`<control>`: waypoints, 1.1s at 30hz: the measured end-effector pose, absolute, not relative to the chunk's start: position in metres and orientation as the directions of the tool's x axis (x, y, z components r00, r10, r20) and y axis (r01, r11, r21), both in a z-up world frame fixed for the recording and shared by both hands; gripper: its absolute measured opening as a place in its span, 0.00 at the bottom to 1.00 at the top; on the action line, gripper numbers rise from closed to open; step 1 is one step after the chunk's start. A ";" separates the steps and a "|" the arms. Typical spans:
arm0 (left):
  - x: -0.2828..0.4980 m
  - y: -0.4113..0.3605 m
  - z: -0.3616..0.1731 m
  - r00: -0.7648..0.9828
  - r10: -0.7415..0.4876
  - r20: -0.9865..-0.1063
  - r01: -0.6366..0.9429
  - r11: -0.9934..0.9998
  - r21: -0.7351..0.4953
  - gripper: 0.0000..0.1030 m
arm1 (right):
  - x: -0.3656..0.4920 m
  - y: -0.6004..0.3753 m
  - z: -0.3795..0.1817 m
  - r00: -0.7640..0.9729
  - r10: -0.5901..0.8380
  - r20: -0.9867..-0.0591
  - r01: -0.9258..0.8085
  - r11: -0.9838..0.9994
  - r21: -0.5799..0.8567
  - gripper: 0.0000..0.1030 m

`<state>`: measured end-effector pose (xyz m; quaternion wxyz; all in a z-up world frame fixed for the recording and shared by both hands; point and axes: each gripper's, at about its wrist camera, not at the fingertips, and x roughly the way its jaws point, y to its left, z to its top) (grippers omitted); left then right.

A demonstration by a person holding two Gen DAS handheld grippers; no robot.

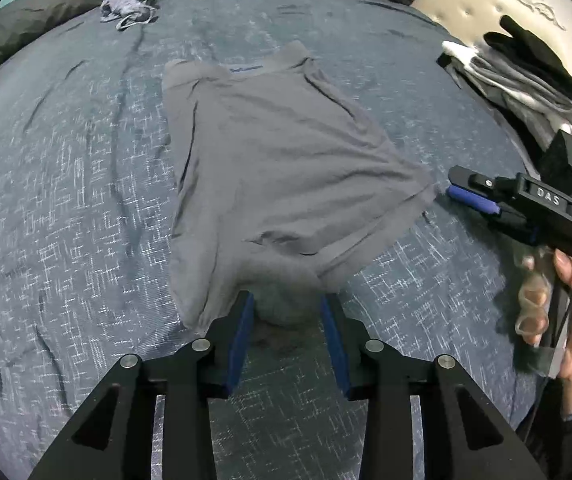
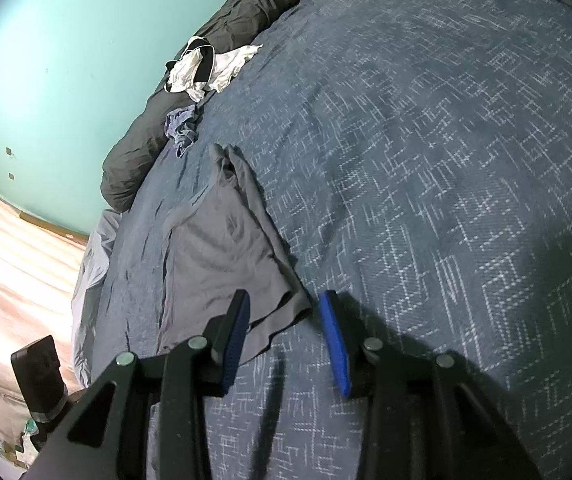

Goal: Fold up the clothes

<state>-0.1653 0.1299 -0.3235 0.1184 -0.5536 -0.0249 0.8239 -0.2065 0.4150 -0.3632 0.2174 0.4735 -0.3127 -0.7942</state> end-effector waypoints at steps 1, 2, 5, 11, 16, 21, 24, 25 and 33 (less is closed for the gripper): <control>-0.166 0.130 -0.324 -0.360 0.219 -0.907 -0.163 -0.972 -0.169 0.37 | -0.206 0.415 -0.363 -0.458 -0.640 -0.617 0.047 -0.710 0.702 0.36; -0.166 0.132 -0.325 -0.360 0.216 -0.908 -0.165 -0.972 -0.166 0.37 | -0.207 0.415 -0.363 -0.458 -0.640 -0.617 0.046 -0.711 0.702 0.36; -0.169 0.138 -0.329 -0.350 0.209 -0.913 -0.185 -0.971 -0.151 0.37 | -0.207 0.413 -0.363 -0.457 -0.639 -0.619 0.045 -0.711 0.702 0.36; -0.169 0.130 -0.336 -0.325 0.235 -0.916 -0.189 -0.965 -0.180 0.02 | -0.208 0.413 -0.364 -0.454 -0.643 -0.617 0.049 -0.710 0.703 0.36; -0.156 0.127 -0.322 -0.322 0.260 -0.910 -0.232 -0.954 -0.190 0.02 | -0.209 0.414 -0.364 -0.455 -0.642 -0.617 0.048 -0.710 0.703 0.36; -0.150 0.125 -0.314 -0.290 0.247 -0.925 -0.276 -0.947 -0.166 0.02 | -0.209 0.412 -0.363 -0.454 -0.641 -0.619 0.052 -0.713 0.700 0.36; -0.149 0.128 -0.318 -0.263 0.226 -0.938 -0.304 -0.942 -0.142 0.03 | -0.210 0.414 -0.363 -0.459 -0.633 -0.623 0.045 -0.717 0.695 0.36; -0.150 0.129 -0.322 -0.253 0.219 -0.942 -0.305 -0.942 -0.137 0.03 | -0.210 0.414 -0.363 -0.462 -0.629 -0.625 0.042 -0.720 0.693 0.36; -0.150 0.117 -0.322 -0.285 0.281 -0.917 -0.231 -0.948 -0.219 0.34 | -0.210 0.418 -0.364 -0.469 -0.631 -0.617 0.031 -0.710 0.703 0.36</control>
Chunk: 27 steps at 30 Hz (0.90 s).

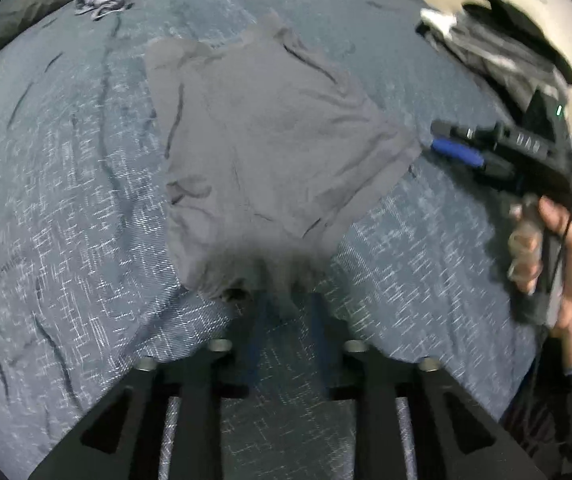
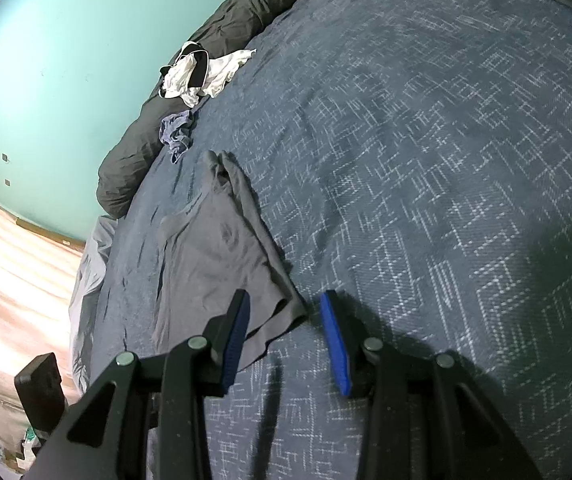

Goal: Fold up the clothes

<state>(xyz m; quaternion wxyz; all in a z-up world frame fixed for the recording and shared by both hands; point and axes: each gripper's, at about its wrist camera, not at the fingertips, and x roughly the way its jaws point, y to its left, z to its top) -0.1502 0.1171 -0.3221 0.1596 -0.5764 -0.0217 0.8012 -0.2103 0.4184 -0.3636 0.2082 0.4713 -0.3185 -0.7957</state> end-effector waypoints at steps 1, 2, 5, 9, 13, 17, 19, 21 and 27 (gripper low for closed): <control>-0.150 0.114 -0.318 -0.297 0.286 -0.911 -0.220 -0.949 -0.226 0.34 | -0.211 0.419 -0.363 -0.470 -0.635 -0.613 0.030 -0.706 0.708 0.36; -0.150 0.109 -0.315 -0.310 0.292 -0.905 -0.203 -0.950 -0.237 0.34 | -0.212 0.419 -0.363 -0.470 -0.640 -0.608 0.030 -0.700 0.713 0.36; -0.153 0.093 -0.308 -0.344 0.301 -0.890 -0.149 -0.953 -0.265 0.36 | -0.215 0.417 -0.361 -0.466 -0.650 -0.600 0.039 -0.693 0.720 0.36; -0.164 0.088 -0.318 -0.348 0.288 -0.892 -0.102 -0.958 -0.270 0.36 | -0.217 0.410 -0.360 -0.454 -0.658 -0.601 0.051 -0.692 0.720 0.36; -0.170 0.088 -0.333 -0.333 0.287 -0.898 -0.077 -0.958 -0.277 0.36 | -0.219 0.411 -0.361 -0.463 -0.647 -0.606 0.042 -0.699 0.714 0.36; -0.173 0.082 -0.346 -0.320 0.280 -0.905 -0.062 -0.959 -0.275 0.36 | -0.221 0.410 -0.363 -0.456 -0.656 -0.601 0.046 -0.692 0.721 0.36; -0.172 0.082 -0.350 -0.320 0.277 -0.906 -0.060 -0.960 -0.272 0.36 | -0.222 0.406 -0.365 -0.445 -0.647 -0.620 0.049 -0.708 0.704 0.35; -0.170 0.081 -0.352 -0.321 0.276 -0.906 -0.059 -0.960 -0.272 0.36 | -0.223 0.402 -0.367 -0.432 -0.639 -0.636 0.049 -0.721 0.691 0.32; -0.167 0.077 -0.351 -0.326 0.278 -0.904 -0.058 -0.960 -0.274 0.36 | -0.223 0.397 -0.369 -0.430 -0.607 -0.669 0.054 -0.757 0.652 0.04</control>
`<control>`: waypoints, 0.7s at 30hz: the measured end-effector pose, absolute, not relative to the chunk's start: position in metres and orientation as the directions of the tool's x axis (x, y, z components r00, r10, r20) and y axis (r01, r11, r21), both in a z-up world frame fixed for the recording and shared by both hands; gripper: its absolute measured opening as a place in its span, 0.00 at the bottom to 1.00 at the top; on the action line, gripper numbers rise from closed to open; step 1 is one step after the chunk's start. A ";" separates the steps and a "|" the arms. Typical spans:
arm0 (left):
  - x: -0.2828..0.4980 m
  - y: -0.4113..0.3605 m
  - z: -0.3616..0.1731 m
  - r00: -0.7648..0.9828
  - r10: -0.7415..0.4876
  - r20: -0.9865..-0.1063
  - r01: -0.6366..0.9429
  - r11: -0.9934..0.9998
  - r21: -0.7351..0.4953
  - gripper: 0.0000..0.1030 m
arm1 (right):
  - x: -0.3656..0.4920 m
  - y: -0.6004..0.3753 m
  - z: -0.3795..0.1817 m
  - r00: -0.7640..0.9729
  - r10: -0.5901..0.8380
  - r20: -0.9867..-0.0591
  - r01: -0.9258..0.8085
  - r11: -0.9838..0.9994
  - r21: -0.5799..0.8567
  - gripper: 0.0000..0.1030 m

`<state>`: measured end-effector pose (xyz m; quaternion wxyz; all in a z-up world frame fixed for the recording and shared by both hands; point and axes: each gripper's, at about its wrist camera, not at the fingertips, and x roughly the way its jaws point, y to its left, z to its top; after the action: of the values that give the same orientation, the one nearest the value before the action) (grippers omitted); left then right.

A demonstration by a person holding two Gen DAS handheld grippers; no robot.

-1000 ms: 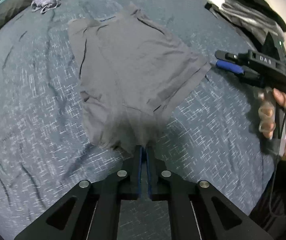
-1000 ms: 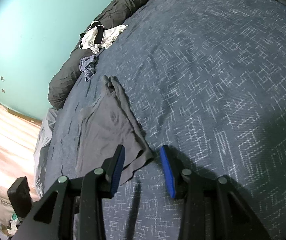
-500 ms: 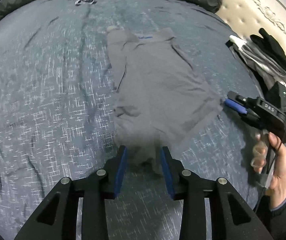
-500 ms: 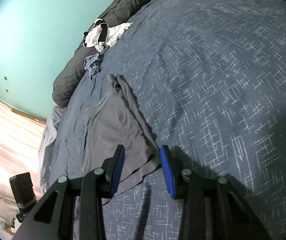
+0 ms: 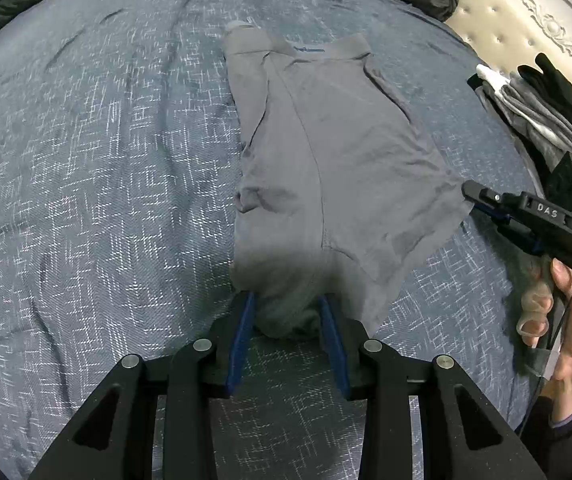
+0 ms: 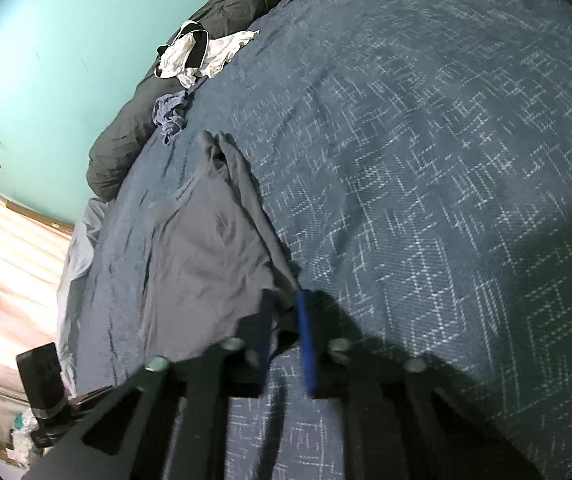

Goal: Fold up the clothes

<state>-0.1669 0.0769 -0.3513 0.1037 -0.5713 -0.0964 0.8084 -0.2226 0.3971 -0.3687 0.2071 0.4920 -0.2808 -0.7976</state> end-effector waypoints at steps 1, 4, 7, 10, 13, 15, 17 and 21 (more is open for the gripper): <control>-0.167 0.076 -0.352 -0.326 0.279 -0.903 -0.056 -0.960 -0.276 0.36 | -0.222 0.397 -0.368 -0.433 -0.603 -0.671 0.054 -0.760 0.648 0.03; -0.166 0.073 -0.353 -0.326 0.278 -0.904 -0.051 -0.960 -0.276 0.36 | -0.217 0.399 -0.366 -0.447 -0.588 -0.674 0.057 -0.771 0.635 0.02; -0.163 0.065 -0.355 -0.324 0.281 -0.904 -0.044 -0.958 -0.282 0.36 | -0.215 0.402 -0.362 -0.458 -0.585 -0.669 0.058 -0.771 0.635 0.02; -0.160 0.062 -0.358 -0.321 0.284 -0.904 -0.039 -0.957 -0.287 0.36 | -0.212 0.404 -0.362 -0.460 -0.583 -0.670 0.049 -0.769 0.637 0.02; -0.158 0.059 -0.361 -0.320 0.289 -0.902 -0.036 -0.955 -0.293 0.36 | -0.211 0.403 -0.366 -0.448 -0.573 -0.687 0.035 -0.778 0.627 0.02; -0.157 0.058 -0.362 -0.320 0.292 -0.901 -0.033 -0.954 -0.298 0.36 | -0.212 0.402 -0.369 -0.435 -0.567 -0.699 0.020 -0.783 0.622 0.02; -0.157 0.057 -0.363 -0.319 0.298 -0.899 -0.032 -0.952 -0.305 0.37 | -0.214 0.401 -0.369 -0.431 -0.565 -0.704 0.007 -0.782 0.623 0.02; -0.158 0.050 -0.358 -0.332 0.322 -0.887 -0.027 -0.943 -0.333 0.39 | -0.215 0.398 -0.367 -0.427 -0.552 -0.716 -0.008 -0.790 0.613 0.02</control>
<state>-0.1582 0.0497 -0.3582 0.1083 -0.5679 -0.1301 0.8055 -0.2147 0.3976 -0.3673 0.1701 0.5074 -0.2759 -0.7984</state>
